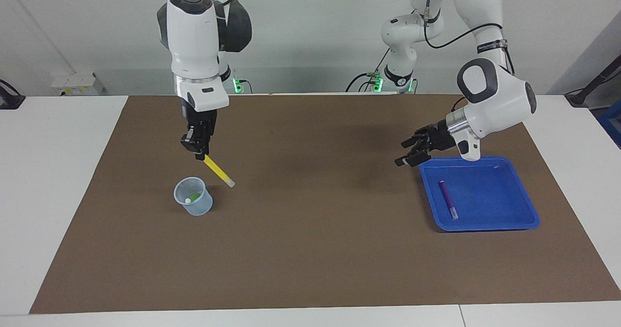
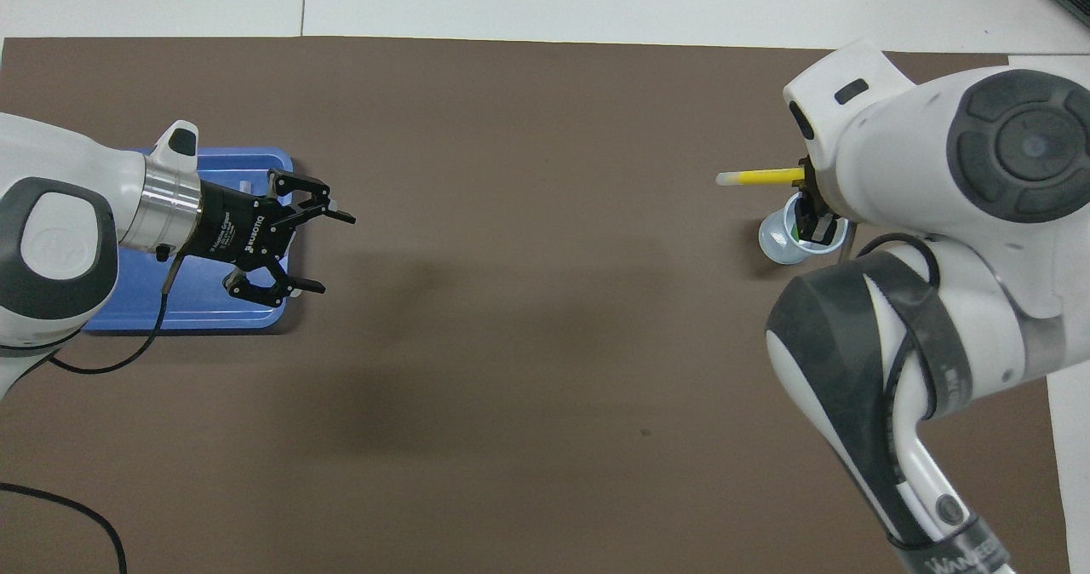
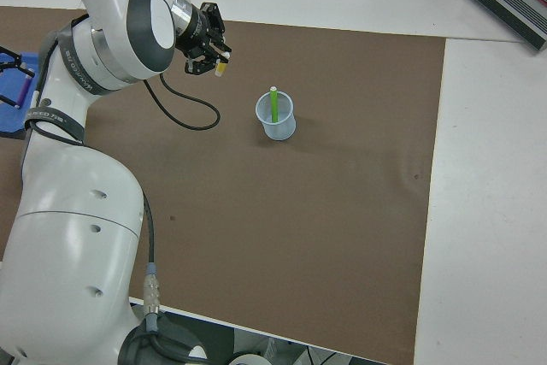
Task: Right arm passes pens to left for tray arrangement
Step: 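Lift the yellow pen while the left gripper opens above the tray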
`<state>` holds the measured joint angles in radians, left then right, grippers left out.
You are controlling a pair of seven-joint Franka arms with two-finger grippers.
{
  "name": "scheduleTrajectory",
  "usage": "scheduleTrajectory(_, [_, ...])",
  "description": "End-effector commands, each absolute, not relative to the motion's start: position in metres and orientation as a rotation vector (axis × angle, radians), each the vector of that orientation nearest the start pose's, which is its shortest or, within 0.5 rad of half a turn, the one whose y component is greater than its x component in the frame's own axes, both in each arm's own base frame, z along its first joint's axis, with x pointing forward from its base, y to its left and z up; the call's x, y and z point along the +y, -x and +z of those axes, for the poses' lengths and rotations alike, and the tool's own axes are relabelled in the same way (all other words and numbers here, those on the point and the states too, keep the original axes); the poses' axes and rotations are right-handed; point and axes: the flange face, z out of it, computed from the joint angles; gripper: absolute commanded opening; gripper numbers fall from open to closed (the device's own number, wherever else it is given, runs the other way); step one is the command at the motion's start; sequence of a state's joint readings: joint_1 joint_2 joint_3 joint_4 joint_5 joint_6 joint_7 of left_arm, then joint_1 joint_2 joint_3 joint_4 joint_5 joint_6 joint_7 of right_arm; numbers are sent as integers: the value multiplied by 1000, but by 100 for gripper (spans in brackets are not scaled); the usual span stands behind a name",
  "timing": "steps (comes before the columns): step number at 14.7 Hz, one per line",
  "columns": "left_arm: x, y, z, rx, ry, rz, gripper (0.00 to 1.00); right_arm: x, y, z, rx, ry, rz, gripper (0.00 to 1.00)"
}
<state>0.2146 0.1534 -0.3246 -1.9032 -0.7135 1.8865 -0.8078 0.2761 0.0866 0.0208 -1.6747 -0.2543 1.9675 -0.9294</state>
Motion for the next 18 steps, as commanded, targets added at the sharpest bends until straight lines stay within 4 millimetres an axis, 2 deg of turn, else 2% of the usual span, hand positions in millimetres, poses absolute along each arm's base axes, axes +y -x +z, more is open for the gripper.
scheduleTrajectory(1, [-111,-575,441,1280,-2084,-661,98,192,-575,572,-2001,2785,-244,0])
scheduleTrajectory(4, [-115,-575,443,1296,-2065,-665,98,204,-573,572,-1961,2804,-273,0])
scheduleTrajectory(6, [-120,-575,446,1324,-2014,-695,98,217,-575,581,-1979,2784,-302,0])
scheduleTrajectory(8, [-127,-578,453,1377,-1870,-749,98,248,-582,584,-1996,2754,-325,0])
scheduleTrajectory(9, [-133,-580,455,1396,-1825,-752,97,265,-583,582,-1991,2760,-278,0])
scheduleTrajectory(10, [-140,-581,456,1419,-1801,-749,97,285,-582,582,-1985,2763,-236,0])
scheduleTrajectory(11, [-146,-580,457,1430,-1792,-750,97,297,-581,584,-1982,2763,-227,0])
scheduleTrajectory(12, [-150,-580,458,1429,-1794,-743,97,300,-580,583,-1980,2763,-222,0])
scheduleTrajectory(14, [-152,-580,457,1442,-1787,-745,97,324,-573,579,-2009,2732,-227,0])
scheduleTrajectory(16, [-153,-580,459,1468,-1771,-760,97,334,-572,580,-1969,2746,-222,0])
scheduleTrajectory(18, [-172,-575,460,1444,-1794,-769,97,345,-570,579,-1975,2733,-230,0])
